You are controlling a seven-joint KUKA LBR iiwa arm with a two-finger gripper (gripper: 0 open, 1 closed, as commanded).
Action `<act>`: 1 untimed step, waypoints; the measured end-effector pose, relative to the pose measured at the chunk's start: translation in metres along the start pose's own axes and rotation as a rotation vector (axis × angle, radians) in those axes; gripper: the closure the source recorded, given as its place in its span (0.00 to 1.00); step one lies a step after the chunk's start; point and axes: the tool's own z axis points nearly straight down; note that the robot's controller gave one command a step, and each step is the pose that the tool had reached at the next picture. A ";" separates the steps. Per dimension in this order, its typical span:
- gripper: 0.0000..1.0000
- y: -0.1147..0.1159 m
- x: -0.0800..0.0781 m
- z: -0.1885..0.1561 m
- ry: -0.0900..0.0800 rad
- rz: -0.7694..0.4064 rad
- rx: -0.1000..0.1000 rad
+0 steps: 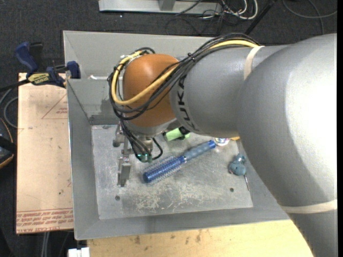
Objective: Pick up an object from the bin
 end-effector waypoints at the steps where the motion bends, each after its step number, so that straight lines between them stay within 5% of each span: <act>1: 0.00 -0.072 0.033 0.052 -0.027 -0.504 -0.004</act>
Offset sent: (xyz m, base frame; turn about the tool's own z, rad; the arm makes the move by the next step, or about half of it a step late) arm -0.0371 -0.0758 -0.0569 -0.5047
